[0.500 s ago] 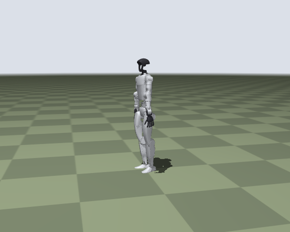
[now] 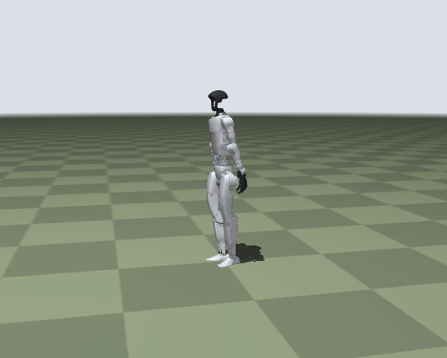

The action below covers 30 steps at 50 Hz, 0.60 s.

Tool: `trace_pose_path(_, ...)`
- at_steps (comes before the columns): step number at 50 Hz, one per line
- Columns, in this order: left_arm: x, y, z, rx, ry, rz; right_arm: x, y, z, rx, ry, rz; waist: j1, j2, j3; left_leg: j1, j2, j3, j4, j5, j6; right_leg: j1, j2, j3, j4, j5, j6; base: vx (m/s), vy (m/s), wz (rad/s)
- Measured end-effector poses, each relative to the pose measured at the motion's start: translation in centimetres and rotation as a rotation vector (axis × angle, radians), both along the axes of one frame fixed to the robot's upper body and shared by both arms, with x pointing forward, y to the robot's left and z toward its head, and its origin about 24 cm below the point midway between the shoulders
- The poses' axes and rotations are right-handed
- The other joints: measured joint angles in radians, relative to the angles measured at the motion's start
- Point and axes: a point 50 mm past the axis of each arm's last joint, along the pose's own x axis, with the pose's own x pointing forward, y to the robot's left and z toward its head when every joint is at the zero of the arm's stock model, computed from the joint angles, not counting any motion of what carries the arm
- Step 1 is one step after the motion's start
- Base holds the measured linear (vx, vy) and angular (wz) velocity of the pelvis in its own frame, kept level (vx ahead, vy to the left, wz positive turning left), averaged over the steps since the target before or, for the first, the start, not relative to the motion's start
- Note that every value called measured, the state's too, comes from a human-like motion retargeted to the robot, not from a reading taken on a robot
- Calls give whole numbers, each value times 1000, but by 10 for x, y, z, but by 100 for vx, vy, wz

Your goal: Upper body actions

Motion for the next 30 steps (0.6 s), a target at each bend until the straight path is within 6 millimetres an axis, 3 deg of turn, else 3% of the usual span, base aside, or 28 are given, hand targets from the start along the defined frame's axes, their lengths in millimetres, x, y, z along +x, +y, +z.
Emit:
trace_pose_path(5, 0, -6, 1, -32, -7, 55, 3, -2, 0, -37, -2, 118, -4, 1, -13, -3, -1, 2, 0, -2, 1, 2, 3, 4, -2, -4, 0, 0, 0, 7)
trace_pose_path(10, -6, -19, 3, -107, -11, 126, -11, 0, 1, -26, 14, -46, -23, 13, -27, 27, -20, -14, -25, -19, 19, 13, 12, -12, -3, -21, 5, 1, 1, 2)
trace_pose_path(15, -7, -19, 3, -90, 8, 160, -24, 1, 4, -14, 33, -252, 88, 16, -30, 24, 24, 97, -15, -24, 2, 19, 6, 101, 8, -27, 40, 2, 0, -97)
trace_pose_path(19, -4, -11, 3, -92, 19, 132, -24, -2, 4, -40, 23, -288, -6, 9, -28, 7, 4, 0, -4, -8, 4, 14, -10, 5, 1, -11, 25, 2, 0, 105)
trace_pose_path(25, 16, 9, 0, -14, 27, 38, 0, -9, 3, -99, -45, -241, -4, 13, -32, 3, 7, 8, -4, -5, 3, 10, -9, 10, 1, -10, 25, 0, 0, 0)
trace_pose_path(30, 62, 28, -2, 16, -26, -29, 41, -6, 2, -62, -112, -312, 9, 18, -19, 13, 9, 7, 0, -2, 5, 23, -8, 5, 1, -5, 22, -6, 2, 2)
